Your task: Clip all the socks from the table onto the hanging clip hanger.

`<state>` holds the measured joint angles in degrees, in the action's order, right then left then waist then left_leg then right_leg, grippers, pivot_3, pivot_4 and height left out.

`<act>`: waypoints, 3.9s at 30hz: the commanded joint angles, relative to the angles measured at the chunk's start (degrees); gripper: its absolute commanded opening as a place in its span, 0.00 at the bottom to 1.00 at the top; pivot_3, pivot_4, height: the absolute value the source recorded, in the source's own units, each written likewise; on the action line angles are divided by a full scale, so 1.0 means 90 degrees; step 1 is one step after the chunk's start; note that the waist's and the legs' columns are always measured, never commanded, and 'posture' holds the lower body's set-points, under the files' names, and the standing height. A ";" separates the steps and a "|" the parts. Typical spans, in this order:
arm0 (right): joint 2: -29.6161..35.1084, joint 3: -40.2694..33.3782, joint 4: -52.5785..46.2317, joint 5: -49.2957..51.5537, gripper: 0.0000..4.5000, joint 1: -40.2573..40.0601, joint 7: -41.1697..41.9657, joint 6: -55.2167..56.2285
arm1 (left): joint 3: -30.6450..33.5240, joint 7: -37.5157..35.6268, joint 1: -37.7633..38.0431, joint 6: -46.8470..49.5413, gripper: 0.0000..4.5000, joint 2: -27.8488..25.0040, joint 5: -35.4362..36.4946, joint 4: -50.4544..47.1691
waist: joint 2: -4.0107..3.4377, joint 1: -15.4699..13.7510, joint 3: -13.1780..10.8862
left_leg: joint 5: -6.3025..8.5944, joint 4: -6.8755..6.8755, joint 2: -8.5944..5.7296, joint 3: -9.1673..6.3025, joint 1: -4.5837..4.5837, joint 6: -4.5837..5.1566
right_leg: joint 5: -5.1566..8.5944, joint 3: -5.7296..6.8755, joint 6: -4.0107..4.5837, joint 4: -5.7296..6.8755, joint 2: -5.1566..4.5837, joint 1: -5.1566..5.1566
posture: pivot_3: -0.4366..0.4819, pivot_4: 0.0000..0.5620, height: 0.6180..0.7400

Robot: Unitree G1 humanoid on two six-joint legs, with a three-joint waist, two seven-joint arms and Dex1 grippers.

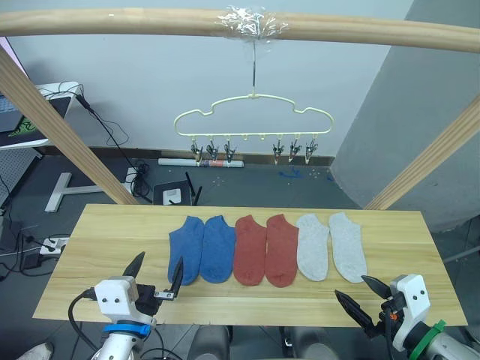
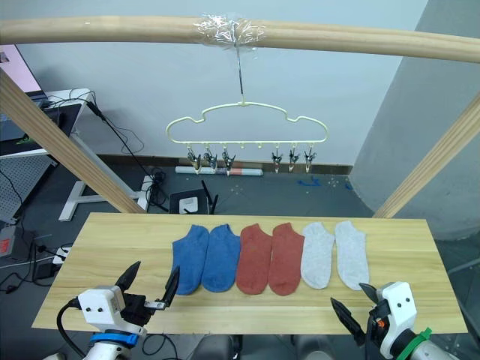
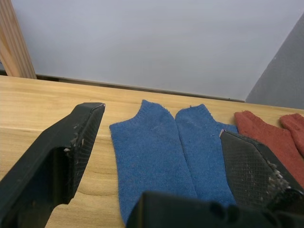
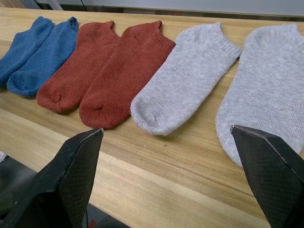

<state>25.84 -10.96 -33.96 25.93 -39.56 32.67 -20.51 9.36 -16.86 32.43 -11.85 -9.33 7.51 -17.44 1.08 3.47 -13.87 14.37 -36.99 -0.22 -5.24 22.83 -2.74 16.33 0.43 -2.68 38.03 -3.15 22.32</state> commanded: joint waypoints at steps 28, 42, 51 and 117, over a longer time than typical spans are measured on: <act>0.0304 0.0162 -0.0528 0.0136 1.00 0.0923 -0.0032 -0.0433 | 0.0240 0.0035 -0.0857 0.1542 0.99 -0.0402 0.1098 -0.0423 | -0.0003 -0.0005 0.0021 | -0.0002 -0.0003 -0.0001 -0.0007 -0.0005 0.0002 | -0.0007 0.0005 -0.0010 0.0010 0.0004 -0.0002 | 0.28 0.41 1.00; 0.0907 0.0256 -0.0991 0.0849 1.00 0.3712 -0.0056 -0.1428 | -0.0198 0.1261 -0.2853 0.3981 0.99 -0.0531 0.0326 -0.1652 | -0.0003 0.0092 0.0025 | -0.0007 -0.0002 -0.0012 0.0001 -0.0005 0.0009 | -0.0054 0.0000 0.0004 0.0011 0.0008 -0.0006 | 0.28 0.40 1.00; 0.1032 0.0375 -0.1229 0.1378 1.00 0.5019 -0.0118 -0.1944 | -0.0266 0.1376 -0.3835 0.4362 0.91 -0.0368 0.0405 -0.1521 | -0.0001 0.0131 0.0019 | -0.0010 -0.0009 -0.0012 0.0005 -0.0011 0.0014 | -0.0059 -0.0005 0.0001 0.0010 0.0009 -0.0011 | 0.27 0.43 1.00; 0.1575 0.0555 -0.2138 0.2600 1.00 0.5402 -0.1100 -0.2433 | -0.0331 0.1455 -0.5776 0.4579 0.30 -0.0239 0.0002 -0.0426 | 0.0054 0.0184 -0.0302 | -0.0009 0.0003 -0.0013 0.0004 0.0014 0.0013 | -0.0058 0.0001 0.0000 -0.0006 0.0005 0.0007 | 0.21 0.52 1.00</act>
<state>39.85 -5.46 -50.93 48.57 9.39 22.78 -43.15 6.63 -3.41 -19.26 30.69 -11.48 7.75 -19.89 1.56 5.13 -16.59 14.30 -36.97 -0.34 -5.20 22.96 -2.61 15.81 0.44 -2.68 37.98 -3.10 22.38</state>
